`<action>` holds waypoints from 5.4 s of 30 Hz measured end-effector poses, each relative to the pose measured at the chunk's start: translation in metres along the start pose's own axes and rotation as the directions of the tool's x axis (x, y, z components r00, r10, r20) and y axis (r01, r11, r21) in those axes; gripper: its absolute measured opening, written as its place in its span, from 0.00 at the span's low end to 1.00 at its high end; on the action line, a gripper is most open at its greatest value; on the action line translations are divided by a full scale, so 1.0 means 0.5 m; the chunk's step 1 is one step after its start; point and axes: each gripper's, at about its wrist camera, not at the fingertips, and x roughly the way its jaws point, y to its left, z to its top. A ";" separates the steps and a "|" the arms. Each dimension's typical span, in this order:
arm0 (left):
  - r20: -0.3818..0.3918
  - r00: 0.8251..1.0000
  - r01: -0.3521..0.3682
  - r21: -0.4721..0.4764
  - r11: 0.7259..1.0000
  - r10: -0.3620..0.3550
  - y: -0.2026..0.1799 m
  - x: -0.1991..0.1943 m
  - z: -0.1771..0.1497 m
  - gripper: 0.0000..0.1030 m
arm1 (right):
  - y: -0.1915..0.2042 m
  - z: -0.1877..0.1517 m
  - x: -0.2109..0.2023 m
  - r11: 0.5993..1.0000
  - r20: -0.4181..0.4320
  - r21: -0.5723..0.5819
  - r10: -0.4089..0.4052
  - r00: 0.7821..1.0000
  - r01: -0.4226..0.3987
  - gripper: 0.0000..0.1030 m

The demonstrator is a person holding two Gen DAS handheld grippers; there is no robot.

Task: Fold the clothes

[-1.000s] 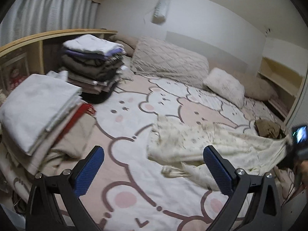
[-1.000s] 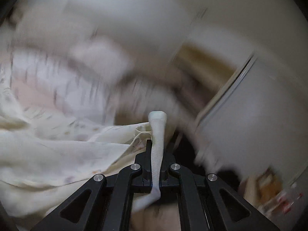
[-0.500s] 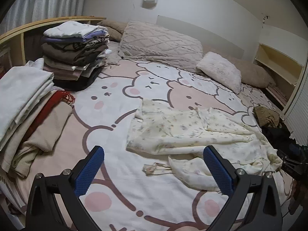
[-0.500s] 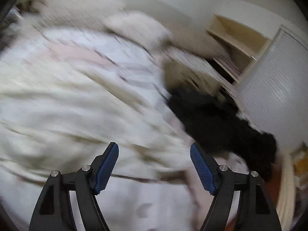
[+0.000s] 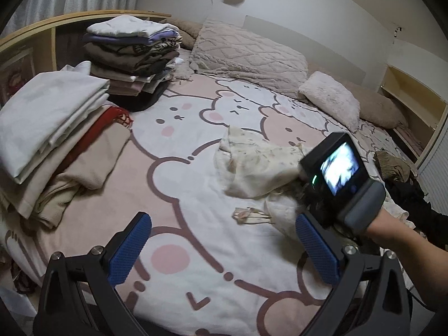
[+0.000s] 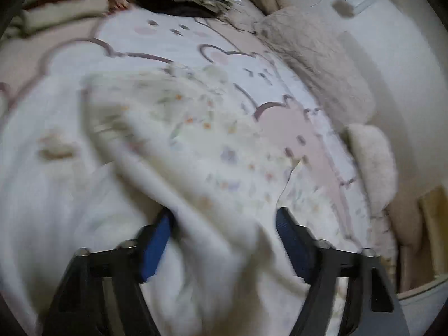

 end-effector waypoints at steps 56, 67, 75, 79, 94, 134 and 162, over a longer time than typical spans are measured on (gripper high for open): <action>-0.003 0.996 0.089 0.060 0.994 -0.089 -0.060 0.029 0.007 1.00 | -0.067 -0.091 -0.056 0.828 -0.018 0.321 0.491 0.871 -0.460 0.57; 0.039 0.996 0.079 0.002 0.997 -0.079 -0.009 -0.004 0.017 1.00 | -0.140 0.046 -0.189 0.771 0.153 0.307 0.538 0.829 -0.558 0.01; 0.164 0.978 0.130 0.009 0.991 -0.130 -0.011 -0.085 0.063 1.00 | -0.243 0.267 -0.460 0.721 0.408 0.137 0.584 0.702 -0.680 0.01; 0.216 0.961 0.174 0.013 0.985 -0.173 -0.010 -0.121 0.081 1.00 | -0.245 0.288 -0.504 0.684 0.401 0.113 0.632 0.663 -0.721 0.01; 0.208 0.932 0.279 0.106 0.954 -0.296 -0.115 -0.098 0.093 0.64 | -0.184 0.162 -0.493 0.485 0.289 0.185 0.804 0.520 -0.854 0.01; -0.164 0.983 0.075 -0.038 0.996 -0.080 -0.011 0.053 -0.101 0.05 | -0.042 -0.248 -0.130 0.658 -0.294 0.555 0.727 0.621 -0.508 0.03; -0.157 0.983 0.098 0.033 0.995 -0.092 -0.037 0.033 -0.108 0.05 | -0.085 0.021 0.064 0.895 -0.327 0.223 0.442 0.835 -0.387 0.44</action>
